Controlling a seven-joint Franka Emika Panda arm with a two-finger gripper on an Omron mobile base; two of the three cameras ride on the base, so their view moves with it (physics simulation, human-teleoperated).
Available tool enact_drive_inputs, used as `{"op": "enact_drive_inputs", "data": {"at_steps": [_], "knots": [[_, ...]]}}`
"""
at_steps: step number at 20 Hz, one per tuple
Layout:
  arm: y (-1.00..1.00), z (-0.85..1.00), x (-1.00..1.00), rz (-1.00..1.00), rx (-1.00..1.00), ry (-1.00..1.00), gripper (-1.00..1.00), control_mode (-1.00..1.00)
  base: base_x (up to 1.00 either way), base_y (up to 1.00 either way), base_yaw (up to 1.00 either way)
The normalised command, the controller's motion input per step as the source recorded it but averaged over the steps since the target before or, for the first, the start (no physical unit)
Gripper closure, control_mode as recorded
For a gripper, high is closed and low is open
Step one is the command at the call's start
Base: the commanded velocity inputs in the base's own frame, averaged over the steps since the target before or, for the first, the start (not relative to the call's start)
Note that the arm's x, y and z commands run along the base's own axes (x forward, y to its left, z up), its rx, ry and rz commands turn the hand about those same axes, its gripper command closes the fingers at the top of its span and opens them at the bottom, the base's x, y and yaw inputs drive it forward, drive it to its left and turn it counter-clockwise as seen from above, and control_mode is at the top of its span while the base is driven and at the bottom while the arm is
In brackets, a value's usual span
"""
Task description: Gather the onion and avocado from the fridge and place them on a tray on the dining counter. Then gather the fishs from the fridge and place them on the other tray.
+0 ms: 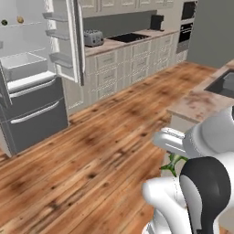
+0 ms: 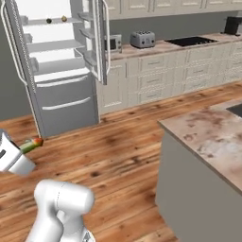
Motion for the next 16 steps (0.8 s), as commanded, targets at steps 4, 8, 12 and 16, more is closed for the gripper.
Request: {"op": "enact_drive_inputs", "data": {"at_steps": [4,8,12,16], "knots": [[0.00,0.00,0.00,0.00,0.00,0.00,1.00,1.00,-0.78,-0.97,-0.07],[0.00,0.00,0.00,0.00,0.00,0.00,1.00,1.00,-1.00,-0.95,-0.08],[0.00,0.00,0.00,0.00,0.00,0.00,1.00,1.00,-0.91,-1.00,-0.10],[0.00,0.00,0.00,0.00,0.00,0.00,1.00,1.00,-0.73,-1.00,-0.09]]}}
